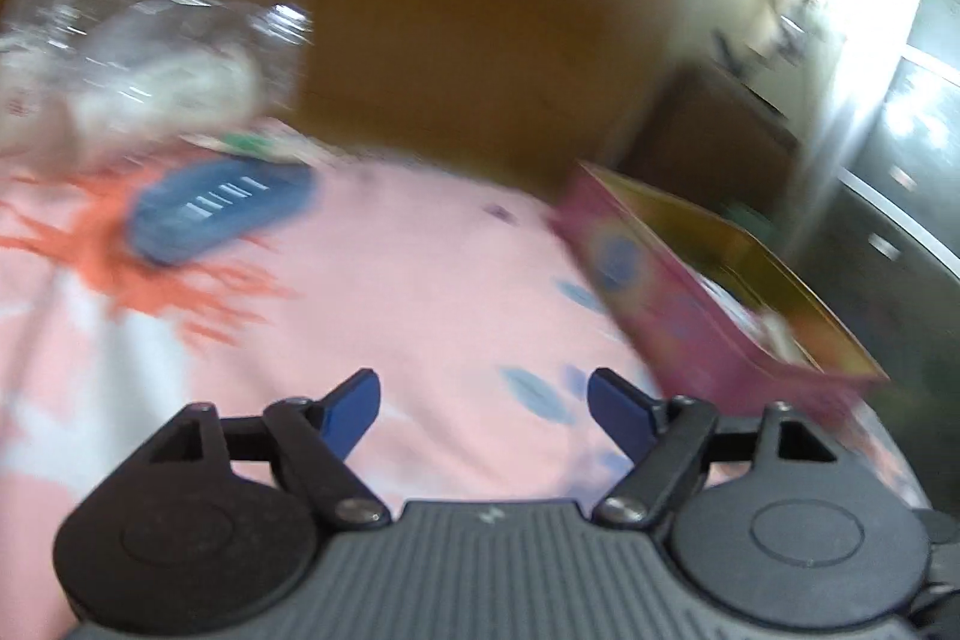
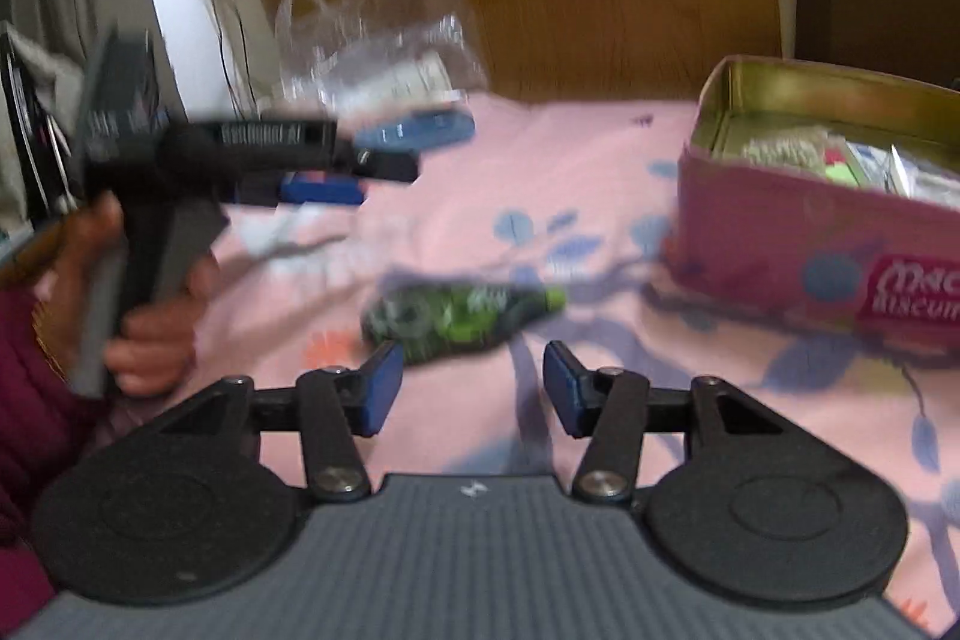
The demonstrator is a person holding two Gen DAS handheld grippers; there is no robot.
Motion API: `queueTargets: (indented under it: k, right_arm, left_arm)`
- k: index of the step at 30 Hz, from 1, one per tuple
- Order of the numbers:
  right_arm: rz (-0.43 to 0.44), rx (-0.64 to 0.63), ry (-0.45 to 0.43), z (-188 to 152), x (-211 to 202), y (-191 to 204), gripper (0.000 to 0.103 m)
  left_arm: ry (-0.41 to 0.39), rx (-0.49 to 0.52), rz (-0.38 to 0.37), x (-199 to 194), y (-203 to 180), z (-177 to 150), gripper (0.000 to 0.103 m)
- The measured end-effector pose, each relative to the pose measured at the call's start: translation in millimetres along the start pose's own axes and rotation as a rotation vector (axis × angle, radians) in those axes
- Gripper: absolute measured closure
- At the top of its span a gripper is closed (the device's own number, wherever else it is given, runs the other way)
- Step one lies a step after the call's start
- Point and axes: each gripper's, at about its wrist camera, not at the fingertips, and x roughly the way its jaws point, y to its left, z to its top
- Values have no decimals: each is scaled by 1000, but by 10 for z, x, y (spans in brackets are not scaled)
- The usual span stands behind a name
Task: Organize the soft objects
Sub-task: 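Move the left tool to the green correction tape roller, then grasp the green correction tape with the left gripper and lift it, then lower the correction tape into the pink tin and open the left gripper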
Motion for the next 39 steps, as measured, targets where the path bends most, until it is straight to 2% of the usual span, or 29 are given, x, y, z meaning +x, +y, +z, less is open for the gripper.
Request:
queueTargets:
  k: [2,4,7,8,10,14,16,18,20,23,26,27,28,30,32,35,39]
  right_arm:
    - [-8,-23,17,-2,72,60,46]
    - [-3,-69,26,37,143,157,38]
    - [2,-144,56,61,225,244,37]
    - [-4,-161,59,47,253,259,37]
    - [-23,-184,48,48,290,278,37]
    - [-49,-154,12,17,180,160,36]
    - [-52,-123,4,-5,125,76,36]
    - [-60,-106,-3,-35,66,27,36]
    - [-63,-100,-10,-69,6,39,37]
    - [-57,-104,-16,-89,-13,62,37]
    - [-52,-118,2,-103,69,94,37]
    - [-62,-132,-8,-112,80,119,44]
    - [-66,-145,-9,-107,84,141,51]
    - [-75,-151,-25,-109,64,143,51]
    - [-81,-147,-67,-102,-6,105,51]
    - [-113,-154,-166,-52,-188,27,51]
    - [-192,-150,-282,86,-414,-129,51]
  left_arm:
    - [55,3,-46,56,-119,-52,31]
    - [102,0,-66,99,-206,-127,33]
    - [157,44,-50,141,-358,-239,43]
    - [162,65,-47,119,-408,-268,44]
    - [186,67,-92,78,-496,-320,44]
    - [244,67,-158,8,-693,-466,44]
    - [243,105,-171,-40,-820,-500,37]
    - [223,120,-169,-66,-880,-452,34]
    - [206,110,-163,-76,-893,-389,34]
    - [223,86,-135,-14,-876,-357,34]
    - [267,59,-109,86,-825,-420,40]
    - [252,60,-108,76,-826,-439,45]
    - [255,63,-109,81,-839,-454,46]
    - [248,70,-90,71,-881,-460,49]
    - [238,59,-94,50,-906,-415,49]
    - [193,54,-146,-21,-1001,-250,49]
    - [130,129,-193,-6,-1337,18,49]
